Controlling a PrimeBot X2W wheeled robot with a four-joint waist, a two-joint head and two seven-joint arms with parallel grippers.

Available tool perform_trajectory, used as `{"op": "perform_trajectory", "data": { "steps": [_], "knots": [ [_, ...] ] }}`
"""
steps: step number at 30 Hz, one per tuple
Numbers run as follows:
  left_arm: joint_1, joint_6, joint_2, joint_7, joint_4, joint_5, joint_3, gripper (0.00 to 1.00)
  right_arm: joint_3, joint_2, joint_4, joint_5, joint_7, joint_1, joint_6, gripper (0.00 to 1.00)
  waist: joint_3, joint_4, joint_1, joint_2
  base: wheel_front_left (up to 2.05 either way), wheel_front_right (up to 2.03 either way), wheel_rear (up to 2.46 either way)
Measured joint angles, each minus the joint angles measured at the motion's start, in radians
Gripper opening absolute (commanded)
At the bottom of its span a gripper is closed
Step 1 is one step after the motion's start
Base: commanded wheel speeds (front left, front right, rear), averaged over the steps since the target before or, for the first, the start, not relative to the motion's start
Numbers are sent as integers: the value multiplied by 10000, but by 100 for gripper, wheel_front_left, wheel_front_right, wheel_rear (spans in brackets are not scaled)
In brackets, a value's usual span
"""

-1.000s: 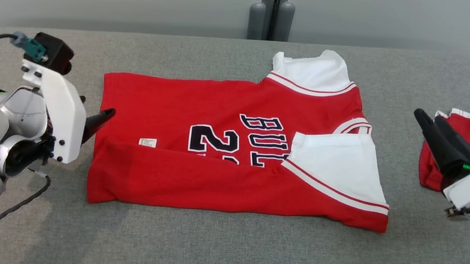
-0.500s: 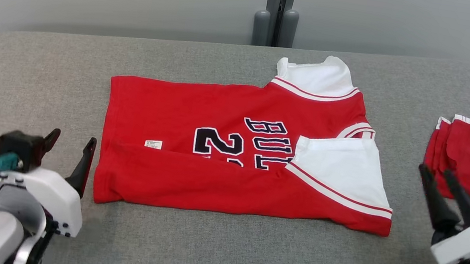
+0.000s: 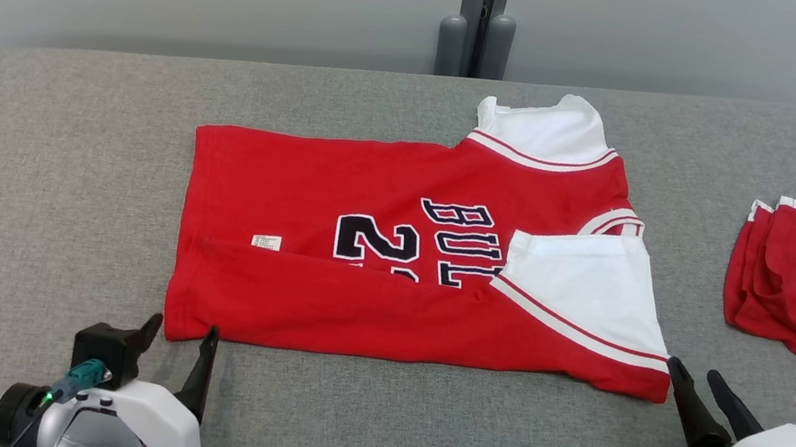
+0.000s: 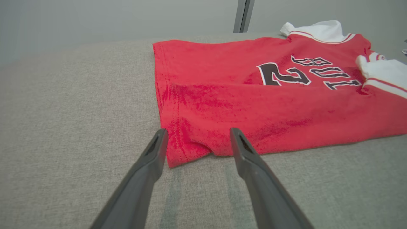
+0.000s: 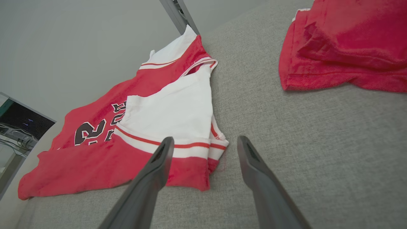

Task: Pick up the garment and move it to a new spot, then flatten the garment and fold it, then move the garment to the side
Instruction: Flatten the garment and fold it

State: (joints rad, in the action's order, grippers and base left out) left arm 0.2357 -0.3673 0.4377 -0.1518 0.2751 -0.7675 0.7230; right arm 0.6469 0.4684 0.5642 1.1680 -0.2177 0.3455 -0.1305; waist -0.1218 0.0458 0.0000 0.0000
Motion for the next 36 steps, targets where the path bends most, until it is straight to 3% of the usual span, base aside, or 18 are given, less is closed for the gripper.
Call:
{"op": "perform_trajectory", "data": {
  "steps": [11,25,26,28,29,36],
  "knots": [
    [748,631,-522,853,1971,-316,387,100,449,-460,936,585,1195,639,0,100,-113,-87,0,0,0,0,0],
    [1626,1055,-953,1097,3242,-533,349,100,825,-581,1104,817,1574,1056,0,100,-170,-65,0,0,0,0,0],
    [1688,1256,-997,1369,3442,-644,395,90,880,-616,1147,826,1597,1119,0,54,-139,-64,0,0,0,0,0],
    [1739,1442,-1035,1647,3647,-780,476,45,949,-642,1154,830,1630,1168,0,25,-111,-56,0,0,0,0,0],
    [1793,1521,-1041,1703,3712,-788,510,0,974,-656,1152,849,1634,1173,0,0,-100,-53,0,0,0,0,0],
    [1949,1745,-1062,1764,3894,-855,541,0,1093,-675,1085,928,1455,1212,0,0,27,-58,0,0,0,0,0]
  ]
}}
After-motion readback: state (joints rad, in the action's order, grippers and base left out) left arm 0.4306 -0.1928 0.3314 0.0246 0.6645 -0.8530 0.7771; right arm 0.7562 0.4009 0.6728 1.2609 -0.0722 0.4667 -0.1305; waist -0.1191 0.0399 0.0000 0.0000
